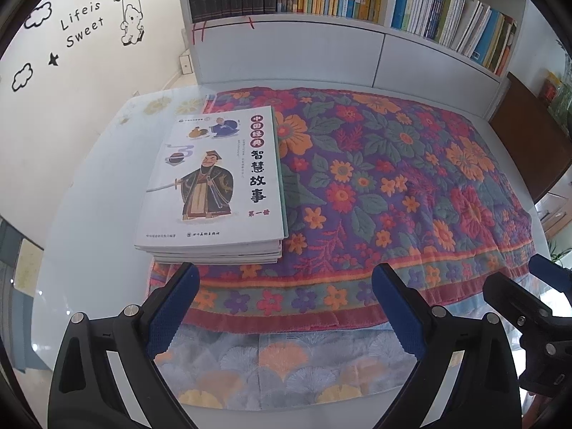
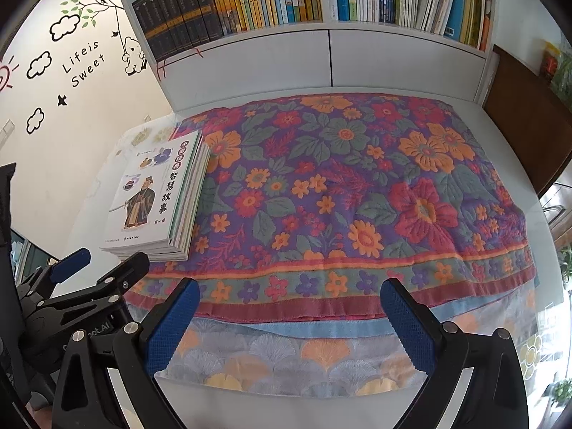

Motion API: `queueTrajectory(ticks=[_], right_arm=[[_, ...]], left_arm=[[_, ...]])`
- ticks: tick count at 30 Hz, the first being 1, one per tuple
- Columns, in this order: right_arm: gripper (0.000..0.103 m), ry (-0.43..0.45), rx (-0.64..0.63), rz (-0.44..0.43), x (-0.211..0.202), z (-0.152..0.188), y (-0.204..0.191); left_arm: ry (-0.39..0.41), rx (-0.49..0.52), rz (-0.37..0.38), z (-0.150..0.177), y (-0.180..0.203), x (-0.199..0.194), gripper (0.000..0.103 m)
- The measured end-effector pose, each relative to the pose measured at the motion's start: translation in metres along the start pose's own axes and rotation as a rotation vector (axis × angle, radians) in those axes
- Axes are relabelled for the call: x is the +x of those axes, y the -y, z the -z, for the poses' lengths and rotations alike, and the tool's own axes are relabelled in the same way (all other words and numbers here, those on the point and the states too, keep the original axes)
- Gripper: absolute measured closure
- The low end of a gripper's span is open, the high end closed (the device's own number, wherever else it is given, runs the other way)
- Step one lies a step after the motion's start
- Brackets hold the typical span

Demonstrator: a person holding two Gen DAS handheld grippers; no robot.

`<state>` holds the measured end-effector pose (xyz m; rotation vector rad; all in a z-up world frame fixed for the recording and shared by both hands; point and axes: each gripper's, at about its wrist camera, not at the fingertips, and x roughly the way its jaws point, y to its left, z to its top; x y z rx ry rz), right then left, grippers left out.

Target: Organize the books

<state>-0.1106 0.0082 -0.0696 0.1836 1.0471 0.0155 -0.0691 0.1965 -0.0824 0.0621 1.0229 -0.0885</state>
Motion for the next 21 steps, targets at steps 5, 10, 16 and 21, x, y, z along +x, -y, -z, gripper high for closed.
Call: queueTrajectory(ticks=[5, 10, 16, 21], right_arm=[[0.002, 0.003, -0.003, 0.004, -0.0008, -0.0004, 0.0], [0.002, 0.0, -0.002, 0.01, -0.0015, -0.0003, 0.0007], [0.002, -0.004, 0.006, 0.021, -0.0005, 0.0008, 0.0025], [0.002, -0.008, 0.009, 0.024, 0.0008, 0.0007, 0.0032]], left_arm=[[0.003, 0.005, 0.006, -0.0004, 0.0011, 0.0001, 0.006], [-0.008, 0.002, 0.017, 0.0, 0.0028, 0.0028, 0.006], [-0.006, 0.017, 0.018, 0.0006, 0.0071, 0.0029, 0.006], [-0.007, 0.019, 0.018, 0.0008, 0.0084, 0.0027, 0.006]])
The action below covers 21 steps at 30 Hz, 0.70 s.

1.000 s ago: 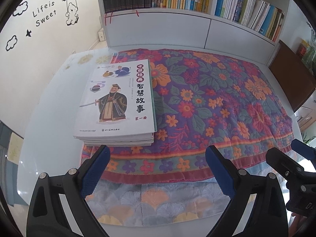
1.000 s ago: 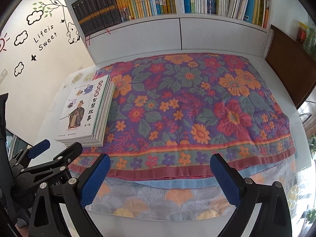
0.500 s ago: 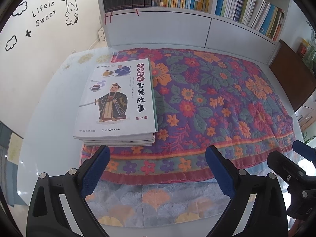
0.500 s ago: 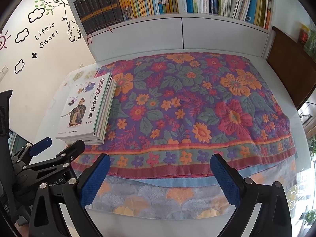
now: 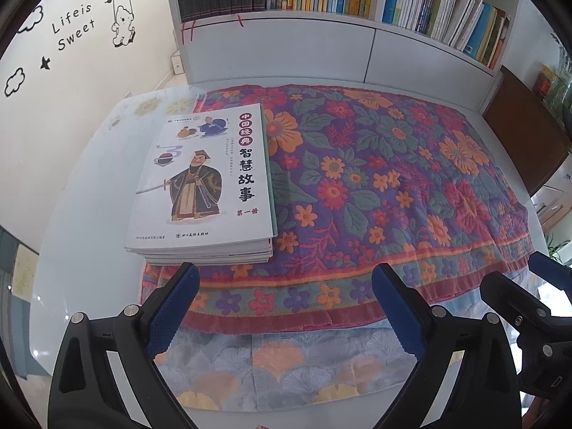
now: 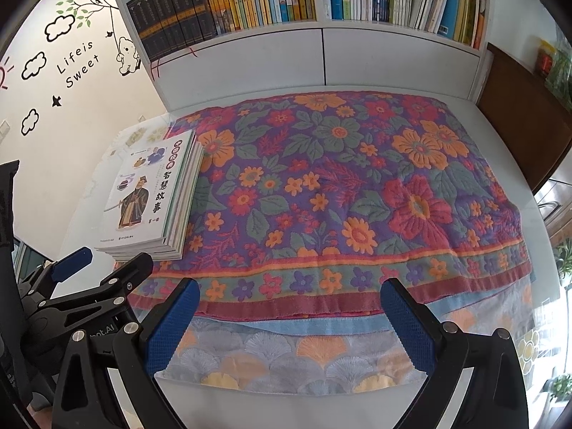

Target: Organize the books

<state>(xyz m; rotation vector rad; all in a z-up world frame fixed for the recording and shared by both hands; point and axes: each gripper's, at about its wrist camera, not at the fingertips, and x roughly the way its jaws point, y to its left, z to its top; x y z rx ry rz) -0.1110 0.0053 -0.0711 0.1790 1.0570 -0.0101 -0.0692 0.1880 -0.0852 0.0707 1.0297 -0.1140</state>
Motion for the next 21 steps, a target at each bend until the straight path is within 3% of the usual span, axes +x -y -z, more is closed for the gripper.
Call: queueTrajectory(ticks=[21], right_arm=[[0.002, -0.002, 0.001, 0.002, 0.0005, 0.0007, -0.0011]], left_arm=[[-0.02, -0.025, 0.007, -0.0005, -0.0044, 0.0028, 0.006]])
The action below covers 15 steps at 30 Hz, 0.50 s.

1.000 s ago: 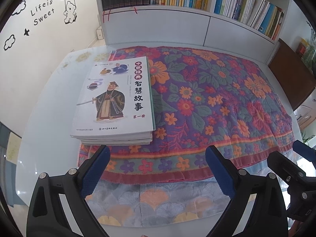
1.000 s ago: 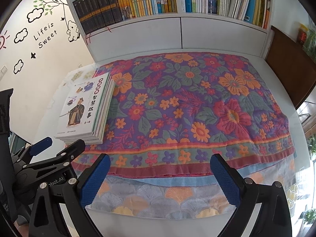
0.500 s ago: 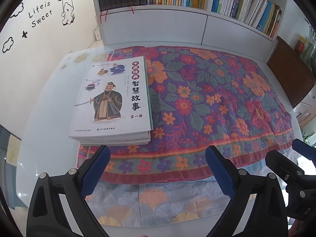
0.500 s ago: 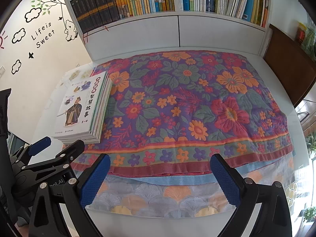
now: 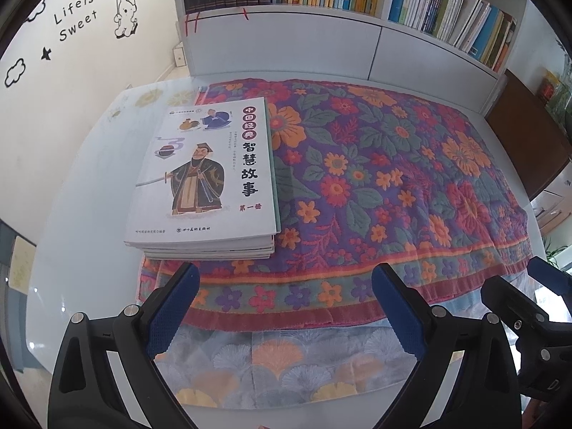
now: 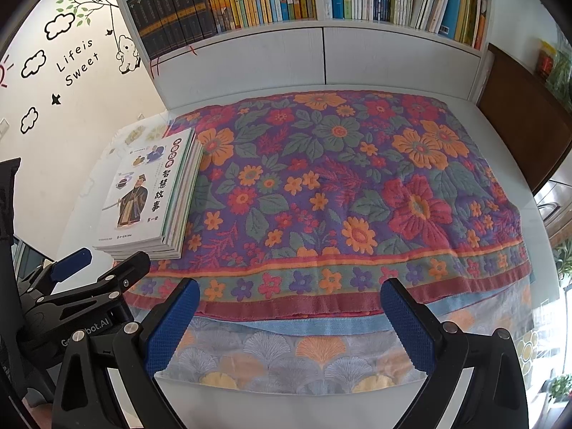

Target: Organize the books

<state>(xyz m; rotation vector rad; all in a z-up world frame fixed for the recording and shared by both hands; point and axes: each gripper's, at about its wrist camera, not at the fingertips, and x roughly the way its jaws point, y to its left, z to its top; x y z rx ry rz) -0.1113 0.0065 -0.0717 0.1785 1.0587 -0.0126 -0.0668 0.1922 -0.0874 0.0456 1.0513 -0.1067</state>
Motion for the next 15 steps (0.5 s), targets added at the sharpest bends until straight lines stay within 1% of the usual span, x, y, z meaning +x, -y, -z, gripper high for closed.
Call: queueTrajectory(ticks=[15], right_arm=[[0.002, -0.012, -0.003, -0.001, 0.0036, 0.0025, 0.0027]], left_arm=[[-0.016, 0.023, 0.009, 0.0005, 0.0048, 0.0039, 0.006]])
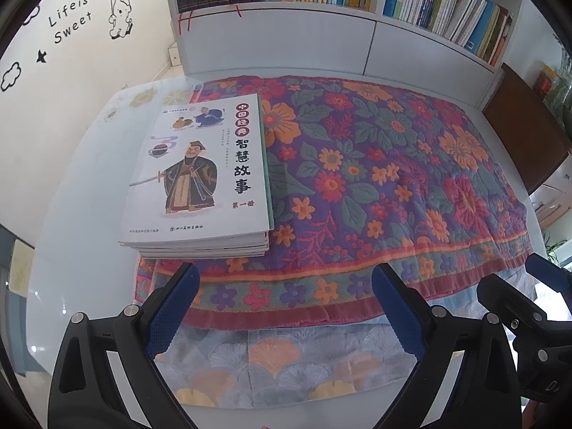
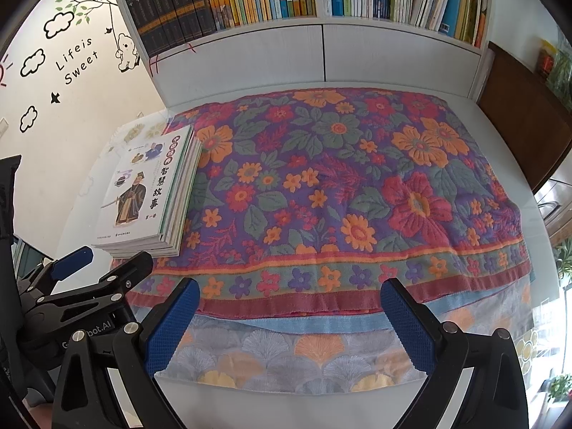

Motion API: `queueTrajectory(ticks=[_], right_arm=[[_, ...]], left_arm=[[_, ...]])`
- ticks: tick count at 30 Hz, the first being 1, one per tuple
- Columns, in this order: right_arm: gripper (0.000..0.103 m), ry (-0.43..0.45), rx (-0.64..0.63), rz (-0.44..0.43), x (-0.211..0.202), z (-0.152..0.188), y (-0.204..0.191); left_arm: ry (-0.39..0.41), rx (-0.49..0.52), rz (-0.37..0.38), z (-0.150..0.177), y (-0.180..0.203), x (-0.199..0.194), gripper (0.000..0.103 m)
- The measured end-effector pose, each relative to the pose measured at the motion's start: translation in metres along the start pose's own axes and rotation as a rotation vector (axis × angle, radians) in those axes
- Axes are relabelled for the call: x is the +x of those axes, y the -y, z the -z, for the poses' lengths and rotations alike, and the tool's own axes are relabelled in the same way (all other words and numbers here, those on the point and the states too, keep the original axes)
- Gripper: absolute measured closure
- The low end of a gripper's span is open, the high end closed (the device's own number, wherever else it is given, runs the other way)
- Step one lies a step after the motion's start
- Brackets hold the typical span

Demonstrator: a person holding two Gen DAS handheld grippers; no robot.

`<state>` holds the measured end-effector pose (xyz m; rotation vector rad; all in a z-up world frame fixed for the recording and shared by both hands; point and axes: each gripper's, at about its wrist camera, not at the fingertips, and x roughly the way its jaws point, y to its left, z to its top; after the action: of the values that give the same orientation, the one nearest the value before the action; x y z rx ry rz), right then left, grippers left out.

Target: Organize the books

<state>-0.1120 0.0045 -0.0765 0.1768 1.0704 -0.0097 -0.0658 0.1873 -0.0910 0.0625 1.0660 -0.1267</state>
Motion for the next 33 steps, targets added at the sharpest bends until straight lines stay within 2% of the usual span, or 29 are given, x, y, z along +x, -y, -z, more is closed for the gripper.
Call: queueTrajectory(ticks=[27, 33], right_arm=[[0.002, -0.024, -0.001, -0.011, 0.009, -0.002, 0.006], [0.002, -0.033, -0.006, -0.015, 0.012, -0.002, 0.005]], left_arm=[[-0.022, -0.004, -0.002, 0.0, 0.002, 0.008, 0.006], [-0.049, -0.007, 0.005, 0.002, 0.002, 0.013, 0.006]])
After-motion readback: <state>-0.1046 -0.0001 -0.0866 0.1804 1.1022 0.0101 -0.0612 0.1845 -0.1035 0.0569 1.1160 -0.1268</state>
